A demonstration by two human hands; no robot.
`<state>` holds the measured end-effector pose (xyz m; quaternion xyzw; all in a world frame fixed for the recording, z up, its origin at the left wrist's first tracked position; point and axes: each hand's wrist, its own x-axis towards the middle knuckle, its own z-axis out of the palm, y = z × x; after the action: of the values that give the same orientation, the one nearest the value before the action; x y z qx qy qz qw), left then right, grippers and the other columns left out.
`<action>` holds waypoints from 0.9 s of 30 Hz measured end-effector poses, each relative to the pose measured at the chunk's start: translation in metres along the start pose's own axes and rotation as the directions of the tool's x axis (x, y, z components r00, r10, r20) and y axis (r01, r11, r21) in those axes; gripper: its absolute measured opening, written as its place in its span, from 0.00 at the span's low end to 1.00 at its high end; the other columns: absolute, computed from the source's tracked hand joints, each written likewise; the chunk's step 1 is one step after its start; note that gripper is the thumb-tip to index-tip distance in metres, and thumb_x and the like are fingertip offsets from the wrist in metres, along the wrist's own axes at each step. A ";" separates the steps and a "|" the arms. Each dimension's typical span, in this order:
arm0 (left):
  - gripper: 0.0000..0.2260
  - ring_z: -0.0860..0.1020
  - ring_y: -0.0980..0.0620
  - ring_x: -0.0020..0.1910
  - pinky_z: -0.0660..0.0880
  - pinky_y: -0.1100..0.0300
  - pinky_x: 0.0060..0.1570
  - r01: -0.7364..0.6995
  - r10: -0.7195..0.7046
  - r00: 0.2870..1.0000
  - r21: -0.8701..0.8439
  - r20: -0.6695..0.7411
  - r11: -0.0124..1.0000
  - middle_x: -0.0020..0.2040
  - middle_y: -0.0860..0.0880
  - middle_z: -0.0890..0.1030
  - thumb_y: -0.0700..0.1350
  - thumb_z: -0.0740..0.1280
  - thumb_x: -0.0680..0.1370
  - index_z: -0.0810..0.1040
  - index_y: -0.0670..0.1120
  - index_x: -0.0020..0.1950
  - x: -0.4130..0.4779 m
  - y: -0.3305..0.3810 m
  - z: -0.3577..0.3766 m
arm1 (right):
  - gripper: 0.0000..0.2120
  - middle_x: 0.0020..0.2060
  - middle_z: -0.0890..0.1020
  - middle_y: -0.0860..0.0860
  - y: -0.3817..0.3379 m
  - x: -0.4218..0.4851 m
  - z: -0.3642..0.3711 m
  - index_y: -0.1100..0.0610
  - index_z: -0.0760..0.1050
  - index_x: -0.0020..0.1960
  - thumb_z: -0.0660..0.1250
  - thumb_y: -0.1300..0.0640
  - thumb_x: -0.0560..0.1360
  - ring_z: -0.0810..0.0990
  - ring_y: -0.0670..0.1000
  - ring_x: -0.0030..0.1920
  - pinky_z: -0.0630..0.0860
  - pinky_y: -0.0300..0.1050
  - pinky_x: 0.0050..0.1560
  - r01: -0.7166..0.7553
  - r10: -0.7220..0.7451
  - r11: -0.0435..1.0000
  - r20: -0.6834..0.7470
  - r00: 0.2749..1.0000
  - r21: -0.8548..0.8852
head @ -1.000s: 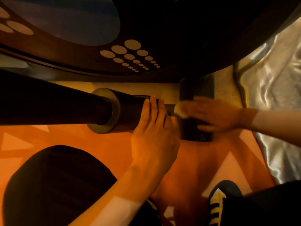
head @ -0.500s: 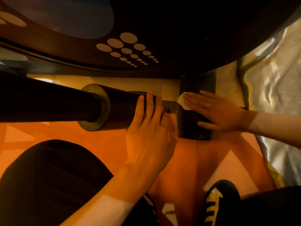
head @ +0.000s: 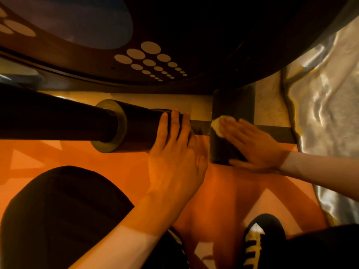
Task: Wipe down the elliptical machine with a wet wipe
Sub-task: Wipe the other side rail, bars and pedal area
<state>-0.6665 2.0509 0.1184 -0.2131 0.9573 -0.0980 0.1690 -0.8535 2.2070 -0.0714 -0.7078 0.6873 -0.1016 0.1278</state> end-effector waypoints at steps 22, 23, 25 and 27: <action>0.30 0.54 0.36 0.83 0.29 0.41 0.76 -0.011 0.009 1.000 0.055 0.028 0.998 0.81 0.39 0.64 0.63 0.60 0.80 0.78 0.45 0.73 0.003 0.003 -0.002 | 0.40 0.83 0.48 0.62 0.002 -0.046 -0.005 0.64 0.49 0.83 0.49 0.35 0.83 0.48 0.60 0.83 0.51 0.57 0.80 0.070 -0.065 0.996 0.100 0.993 -0.052; 0.29 0.55 0.36 0.83 0.30 0.41 0.76 -0.014 0.013 1.000 0.047 0.025 0.999 0.81 0.38 0.65 0.63 0.61 0.80 0.79 0.45 0.72 0.003 0.003 -0.002 | 0.41 0.82 0.48 0.63 0.005 -0.050 -0.006 0.65 0.50 0.82 0.50 0.35 0.83 0.48 0.60 0.83 0.52 0.57 0.79 0.089 -0.082 0.994 0.115 0.990 -0.060; 0.27 0.59 0.35 0.81 0.33 0.41 0.78 -0.026 0.025 0.999 0.025 0.019 0.999 0.79 0.38 0.68 0.62 0.65 0.78 0.82 0.44 0.68 0.002 0.002 -0.001 | 0.41 0.82 0.49 0.62 0.014 -0.055 -0.008 0.64 0.51 0.82 0.55 0.37 0.83 0.49 0.60 0.83 0.53 0.57 0.79 0.155 -0.141 0.984 0.152 0.978 -0.085; 0.27 0.60 0.36 0.81 0.34 0.42 0.78 -0.033 0.032 0.999 0.021 0.016 0.999 0.78 0.38 0.69 0.61 0.67 0.77 0.82 0.44 0.67 0.002 0.001 0.000 | 0.39 0.83 0.51 0.61 0.022 -0.054 -0.008 0.63 0.51 0.83 0.55 0.38 0.83 0.50 0.59 0.83 0.54 0.58 0.80 0.199 -0.179 0.971 0.151 0.972 -0.133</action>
<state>-0.6684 2.0511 0.1174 -0.1964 0.9582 -0.1039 0.1803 -0.8787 2.2604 -0.0689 -0.7830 0.6116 -0.0132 0.1121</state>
